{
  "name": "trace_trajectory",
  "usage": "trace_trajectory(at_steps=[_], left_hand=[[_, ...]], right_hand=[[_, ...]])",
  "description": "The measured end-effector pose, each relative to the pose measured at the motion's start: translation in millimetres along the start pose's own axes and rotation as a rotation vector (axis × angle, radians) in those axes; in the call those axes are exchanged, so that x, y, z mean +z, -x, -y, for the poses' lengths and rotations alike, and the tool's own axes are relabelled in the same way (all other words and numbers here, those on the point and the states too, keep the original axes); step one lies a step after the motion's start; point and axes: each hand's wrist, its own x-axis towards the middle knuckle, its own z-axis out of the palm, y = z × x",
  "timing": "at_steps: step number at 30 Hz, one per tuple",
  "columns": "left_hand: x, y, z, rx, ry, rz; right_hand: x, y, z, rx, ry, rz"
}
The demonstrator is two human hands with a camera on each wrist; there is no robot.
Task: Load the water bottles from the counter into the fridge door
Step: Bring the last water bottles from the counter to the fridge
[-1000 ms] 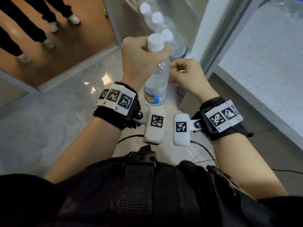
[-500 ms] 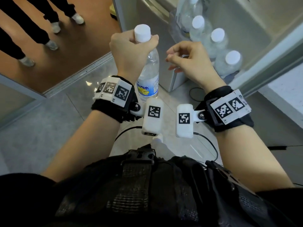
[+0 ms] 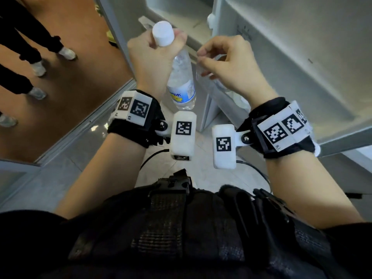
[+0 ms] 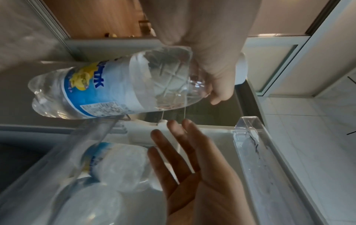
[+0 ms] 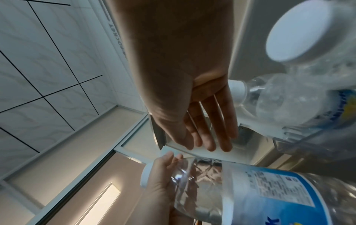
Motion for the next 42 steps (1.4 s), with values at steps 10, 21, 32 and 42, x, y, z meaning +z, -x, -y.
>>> trace_trajectory(at_steps=[10, 21, 32, 42], left_hand=[[54, -85, -11, 0.035, 0.236, 0.252], [86, -104, 30, -0.130, 0.337, 0.474], [65, -110, 71, -0.084, 0.223, 0.753], [45, -106, 103, 0.149, -0.038, 1.058]], right_hand=[[-12, -44, 9, 0.170, 0.095, -0.210], [2, -34, -9, 0.405, 0.205, -0.581], [25, -26, -18, 0.524, 0.323, -0.641], [42, -32, -17, 0.542, 0.332, -0.664]])
